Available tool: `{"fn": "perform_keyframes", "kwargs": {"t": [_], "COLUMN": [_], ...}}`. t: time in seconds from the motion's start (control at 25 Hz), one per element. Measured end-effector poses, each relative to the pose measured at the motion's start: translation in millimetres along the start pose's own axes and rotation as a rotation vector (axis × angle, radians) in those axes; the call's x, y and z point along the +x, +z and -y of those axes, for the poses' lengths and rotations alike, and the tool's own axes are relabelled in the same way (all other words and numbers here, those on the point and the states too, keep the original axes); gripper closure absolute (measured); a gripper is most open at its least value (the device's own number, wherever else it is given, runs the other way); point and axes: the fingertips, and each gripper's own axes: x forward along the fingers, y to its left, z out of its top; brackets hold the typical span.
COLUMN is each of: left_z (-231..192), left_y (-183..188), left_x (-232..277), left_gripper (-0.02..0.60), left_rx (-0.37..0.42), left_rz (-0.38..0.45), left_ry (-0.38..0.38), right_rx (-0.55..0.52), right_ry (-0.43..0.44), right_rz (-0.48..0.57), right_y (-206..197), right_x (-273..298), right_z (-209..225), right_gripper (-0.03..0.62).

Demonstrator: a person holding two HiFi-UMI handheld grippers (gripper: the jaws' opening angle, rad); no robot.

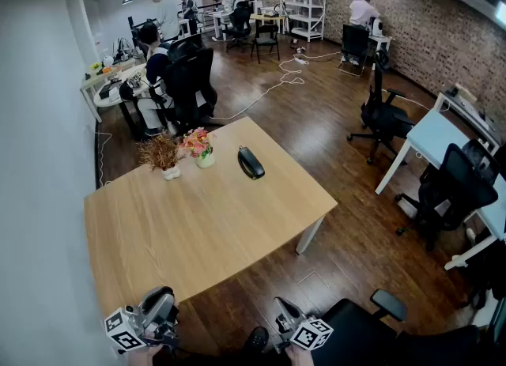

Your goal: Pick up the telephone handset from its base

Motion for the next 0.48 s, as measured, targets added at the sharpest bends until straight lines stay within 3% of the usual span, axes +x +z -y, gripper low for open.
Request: {"fn": "perform_keyframes", "kwargs": {"t": [0.24, 0.48], "left_z": [11.8, 16.3], "left_y": [-15.6, -21.6], "left_x": [50.1, 76.6], "left_gripper": [0.547, 0.549], "left_rx": [0.021, 0.147], "left_rz": [-0.048, -0.119], "left_ry": [-0.044, -0.058], "right_rx": [0.037, 0.042], "right_ry": [-0.059, -0.049], "right_rz": [0.069, 0.084], "right_y": [25.5, 35.5], "right_x": [-39.3, -52.9], "right_z": [35.1, 43.3], "right_gripper": [0.591, 0.591]}}
